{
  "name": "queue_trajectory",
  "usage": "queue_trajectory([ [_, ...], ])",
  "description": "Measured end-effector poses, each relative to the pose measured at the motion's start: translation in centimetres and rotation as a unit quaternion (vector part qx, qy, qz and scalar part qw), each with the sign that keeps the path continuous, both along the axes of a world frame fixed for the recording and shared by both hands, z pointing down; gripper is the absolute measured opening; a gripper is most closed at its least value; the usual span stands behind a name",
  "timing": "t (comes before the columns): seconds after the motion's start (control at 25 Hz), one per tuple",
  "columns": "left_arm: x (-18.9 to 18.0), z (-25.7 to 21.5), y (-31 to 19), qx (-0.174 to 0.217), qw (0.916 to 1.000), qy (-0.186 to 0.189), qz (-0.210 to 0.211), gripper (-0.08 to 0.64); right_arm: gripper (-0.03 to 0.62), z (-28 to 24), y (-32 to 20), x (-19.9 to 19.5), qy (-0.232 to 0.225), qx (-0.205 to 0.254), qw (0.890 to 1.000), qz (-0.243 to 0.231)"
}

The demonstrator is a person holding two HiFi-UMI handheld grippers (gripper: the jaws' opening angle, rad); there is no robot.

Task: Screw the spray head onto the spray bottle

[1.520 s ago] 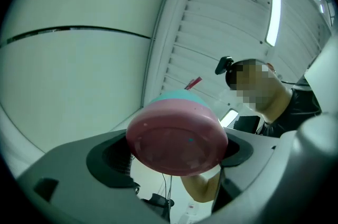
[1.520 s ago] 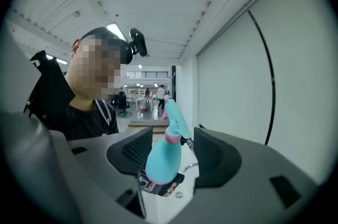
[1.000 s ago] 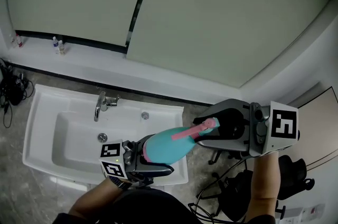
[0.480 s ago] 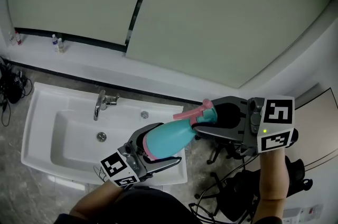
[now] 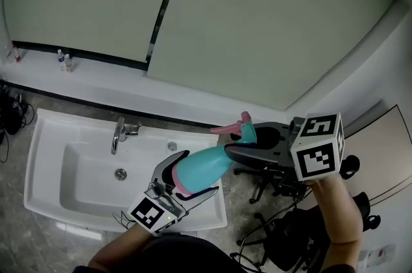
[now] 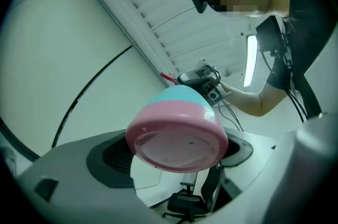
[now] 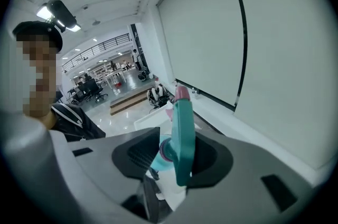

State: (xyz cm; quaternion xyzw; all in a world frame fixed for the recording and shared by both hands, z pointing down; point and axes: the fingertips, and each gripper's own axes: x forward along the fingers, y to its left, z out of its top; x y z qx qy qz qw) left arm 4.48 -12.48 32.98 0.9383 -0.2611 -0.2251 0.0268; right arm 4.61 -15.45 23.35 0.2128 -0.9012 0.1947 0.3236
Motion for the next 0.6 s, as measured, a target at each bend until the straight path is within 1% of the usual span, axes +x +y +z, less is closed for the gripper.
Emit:
queue_trajectory([
  [0.12,-0.3,-0.3,0.2,-0.014,0.9987,0.036,0.034,0.453,0.132,-0.6,-0.2,-0.4,-0.013,0.014,1.000,0.010],
  [0.28,-1.0,-1.1,0.5,-0.030,0.9931,0.088,0.072,0.453,0.133,-1.7,0.4,-0.4,-0.034,0.023,0.999,0.014],
  [0.4,-1.3,-2.0,1.0,-0.025,0.9899,0.105,0.092,0.453,0.141,-2.6,1.4,-0.5,-0.059,0.025,0.998,0.011],
  [0.52,-1.5,-2.5,1.3,-0.021,0.9872,0.117,0.106,0.454,0.141,-3.1,2.6,-0.7,-0.075,0.030,0.997,0.006],
  [0.6,-1.5,-2.8,1.7,-0.024,0.9825,0.132,0.129,0.453,0.141,-3.7,3.7,-0.4,-0.086,0.041,0.995,-0.002],
])
